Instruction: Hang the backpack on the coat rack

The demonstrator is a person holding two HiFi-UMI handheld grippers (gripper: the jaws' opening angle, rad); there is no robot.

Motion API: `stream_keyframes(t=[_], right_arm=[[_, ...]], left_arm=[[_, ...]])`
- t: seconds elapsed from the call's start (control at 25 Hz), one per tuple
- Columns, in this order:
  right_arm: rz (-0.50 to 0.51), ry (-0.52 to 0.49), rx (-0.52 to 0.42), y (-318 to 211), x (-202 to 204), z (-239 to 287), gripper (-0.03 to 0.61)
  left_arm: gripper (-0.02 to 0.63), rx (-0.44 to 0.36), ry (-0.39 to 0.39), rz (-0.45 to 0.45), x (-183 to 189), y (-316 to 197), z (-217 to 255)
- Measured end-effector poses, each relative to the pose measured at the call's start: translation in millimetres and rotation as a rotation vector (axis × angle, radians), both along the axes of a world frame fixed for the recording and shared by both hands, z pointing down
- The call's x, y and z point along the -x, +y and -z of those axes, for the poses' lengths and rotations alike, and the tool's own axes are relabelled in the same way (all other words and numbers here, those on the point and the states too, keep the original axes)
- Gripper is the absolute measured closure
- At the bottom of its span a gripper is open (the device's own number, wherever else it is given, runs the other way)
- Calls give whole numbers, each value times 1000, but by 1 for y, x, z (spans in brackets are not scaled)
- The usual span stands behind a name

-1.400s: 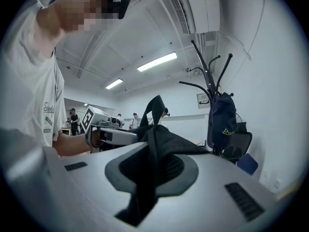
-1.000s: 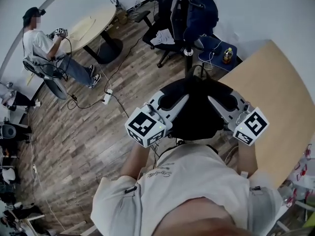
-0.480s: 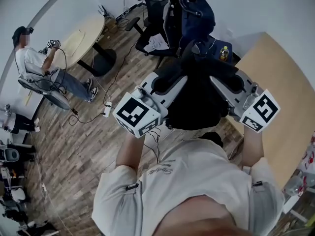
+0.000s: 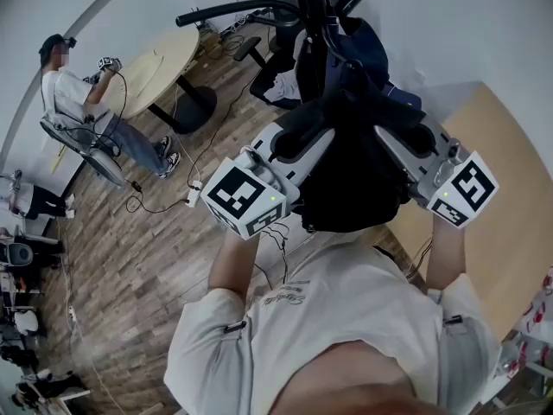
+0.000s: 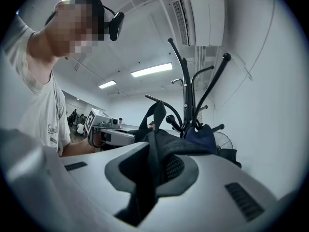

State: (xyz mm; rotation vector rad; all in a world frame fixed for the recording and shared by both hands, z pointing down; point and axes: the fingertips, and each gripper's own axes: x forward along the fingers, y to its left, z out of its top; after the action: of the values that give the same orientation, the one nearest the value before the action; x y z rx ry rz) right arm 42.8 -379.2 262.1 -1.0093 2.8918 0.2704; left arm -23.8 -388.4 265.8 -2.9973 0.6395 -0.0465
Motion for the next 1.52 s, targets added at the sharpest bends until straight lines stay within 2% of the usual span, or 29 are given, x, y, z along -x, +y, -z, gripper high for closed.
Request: stream_keyframes(t=[0.16, 0.4, 0.8, 0.96, 1.12, 1.28, 1.52], right_arm=[[31, 2, 6, -23, -9, -12, 538], [78, -2, 23, -27, -10, -19, 538], [132, -9, 105, -49, -10, -42, 535], [144, -6, 111, -53, -10, -48, 534], [155, -31, 116, -54, -10, -47, 529], [109, -40, 104, -54, -9, -50, 520], [-36, -64, 124, -50, -14, -57, 498]], left_arm=[[568, 16, -2, 40, -8, -22, -13], [568, 42, -5, 89, -7, -25, -20], [568, 120, -20, 146, -4, -44, -42], [566, 153, -5, 150, -2, -48, -48], [566, 150, -1, 142, 0, -47, -47], [566, 117, 0, 158, 2, -47, -48], [534, 108, 31, 226, 18, -44, -51]])
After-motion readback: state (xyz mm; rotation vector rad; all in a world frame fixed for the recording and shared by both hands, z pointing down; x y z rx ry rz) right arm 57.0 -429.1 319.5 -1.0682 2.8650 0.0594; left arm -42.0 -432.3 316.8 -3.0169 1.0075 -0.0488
